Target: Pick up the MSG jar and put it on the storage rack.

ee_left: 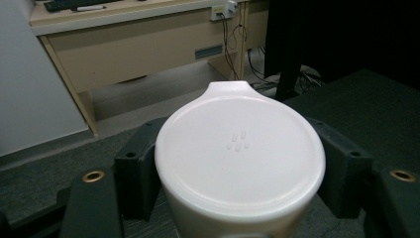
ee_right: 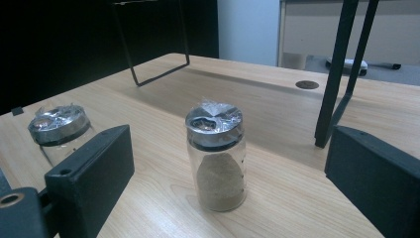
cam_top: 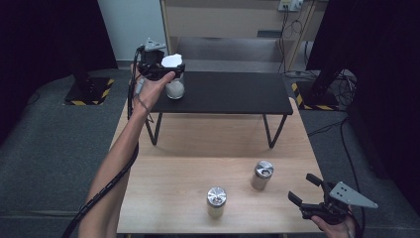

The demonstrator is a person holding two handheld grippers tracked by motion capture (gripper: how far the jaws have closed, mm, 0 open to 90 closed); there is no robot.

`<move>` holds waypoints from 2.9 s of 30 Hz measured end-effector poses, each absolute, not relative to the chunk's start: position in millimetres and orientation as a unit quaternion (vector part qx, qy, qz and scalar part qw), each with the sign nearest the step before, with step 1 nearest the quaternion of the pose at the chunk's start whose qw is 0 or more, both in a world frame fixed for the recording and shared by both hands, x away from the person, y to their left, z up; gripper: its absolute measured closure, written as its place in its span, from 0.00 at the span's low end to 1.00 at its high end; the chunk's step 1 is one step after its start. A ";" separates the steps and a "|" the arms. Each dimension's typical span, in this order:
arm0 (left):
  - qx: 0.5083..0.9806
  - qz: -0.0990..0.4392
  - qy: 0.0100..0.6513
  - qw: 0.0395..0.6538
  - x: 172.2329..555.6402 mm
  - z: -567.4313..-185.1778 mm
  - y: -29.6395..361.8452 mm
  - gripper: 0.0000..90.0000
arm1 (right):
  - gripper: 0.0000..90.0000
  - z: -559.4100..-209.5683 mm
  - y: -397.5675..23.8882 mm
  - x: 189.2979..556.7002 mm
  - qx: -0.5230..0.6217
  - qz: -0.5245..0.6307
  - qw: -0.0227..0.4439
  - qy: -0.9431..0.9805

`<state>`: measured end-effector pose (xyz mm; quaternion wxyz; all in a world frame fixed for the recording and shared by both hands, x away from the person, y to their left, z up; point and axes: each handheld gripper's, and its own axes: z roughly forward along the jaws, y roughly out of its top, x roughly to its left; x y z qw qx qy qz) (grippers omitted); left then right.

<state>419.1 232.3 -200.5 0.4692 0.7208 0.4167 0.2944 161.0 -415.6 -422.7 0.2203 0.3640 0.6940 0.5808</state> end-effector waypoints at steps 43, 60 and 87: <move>0.703 0.309 0.386 0.512 403.2 -197.1 250.0 0.05 | 0.06 -422.1 -414.7 160.9 0.362 0.579 0.222 0.696; 0.700 0.300 0.335 0.554 352.4 -191.7 287.0 0.04 | 0.06 -421.2 -413.4 160.4 0.361 0.577 0.224 0.698; 0.691 0.265 0.272 0.616 269.2 -235.3 330.7 0.04 | 0.06 -420.3 -412.0 160.1 0.361 0.573 0.228 0.699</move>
